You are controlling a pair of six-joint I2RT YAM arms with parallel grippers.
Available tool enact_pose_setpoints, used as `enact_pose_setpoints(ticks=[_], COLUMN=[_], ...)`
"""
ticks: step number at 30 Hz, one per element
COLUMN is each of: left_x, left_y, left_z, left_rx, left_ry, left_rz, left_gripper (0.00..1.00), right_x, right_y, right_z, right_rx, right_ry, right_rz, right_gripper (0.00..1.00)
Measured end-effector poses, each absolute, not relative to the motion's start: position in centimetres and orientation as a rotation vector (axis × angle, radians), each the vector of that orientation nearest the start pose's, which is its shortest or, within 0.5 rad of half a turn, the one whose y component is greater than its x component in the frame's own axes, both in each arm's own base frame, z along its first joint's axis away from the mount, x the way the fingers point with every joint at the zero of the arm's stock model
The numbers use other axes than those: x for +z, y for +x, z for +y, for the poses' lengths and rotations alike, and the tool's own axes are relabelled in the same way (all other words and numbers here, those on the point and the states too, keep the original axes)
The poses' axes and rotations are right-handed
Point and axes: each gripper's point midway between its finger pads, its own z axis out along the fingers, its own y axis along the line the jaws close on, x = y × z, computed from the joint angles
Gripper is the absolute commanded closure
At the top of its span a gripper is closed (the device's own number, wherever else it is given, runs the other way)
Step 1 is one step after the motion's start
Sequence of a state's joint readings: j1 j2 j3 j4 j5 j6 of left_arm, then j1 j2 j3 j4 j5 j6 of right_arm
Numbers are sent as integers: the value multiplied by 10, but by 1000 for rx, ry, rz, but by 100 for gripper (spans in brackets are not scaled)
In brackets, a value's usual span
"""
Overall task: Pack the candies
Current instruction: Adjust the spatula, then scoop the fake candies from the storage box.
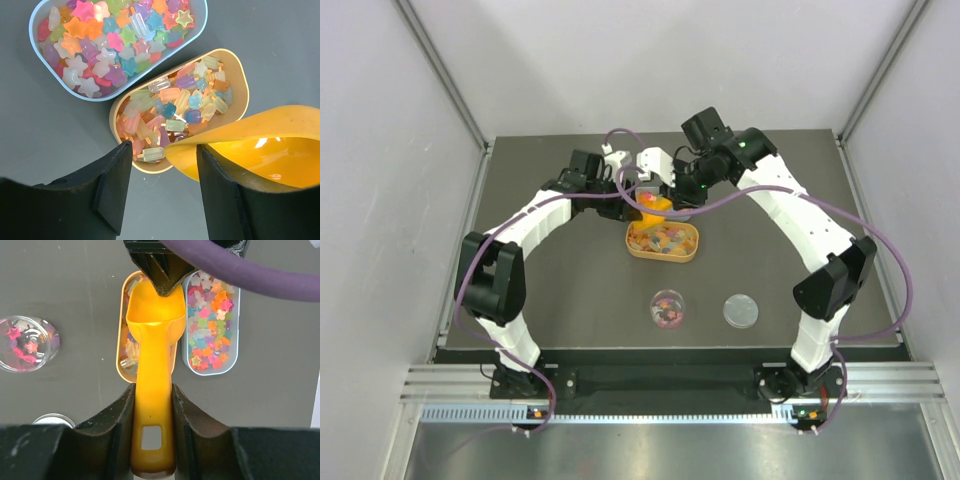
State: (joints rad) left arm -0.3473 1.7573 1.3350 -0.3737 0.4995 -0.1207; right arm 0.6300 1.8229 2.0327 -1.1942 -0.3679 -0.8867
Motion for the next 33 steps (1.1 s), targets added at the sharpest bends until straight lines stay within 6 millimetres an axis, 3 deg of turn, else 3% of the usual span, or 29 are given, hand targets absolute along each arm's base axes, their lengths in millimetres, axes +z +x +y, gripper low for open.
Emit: enact_pose_setpoints(ticks=[5,8,15,19,29,33], left_x=[136,135,150,162,153,136], left_y=[389,392,410,418,412,394], left_z=[-234,-231,-202,-183,-178,-174], left_rx=[-806,-776,-643,-592,-589,-602], left_ry=[514,516,464,413,383,321], left_rz=[2336,2336,2299,2275,2302,2357], left_gripper=[42,40,39,39,40,40], right_x=[254,242,197,190,187,176], right_y=[328,325,315,318,321,324], right_z=[277,266,191,167,162,160], right_rx=[357,341,235,182,126,80], right_ry=[-1820,-1847,-1928,-1900,-1808,-1797], right_rz=[1721,1744,1966,2038,2122,2185], right_gripper=[100,100,100,100,100,100])
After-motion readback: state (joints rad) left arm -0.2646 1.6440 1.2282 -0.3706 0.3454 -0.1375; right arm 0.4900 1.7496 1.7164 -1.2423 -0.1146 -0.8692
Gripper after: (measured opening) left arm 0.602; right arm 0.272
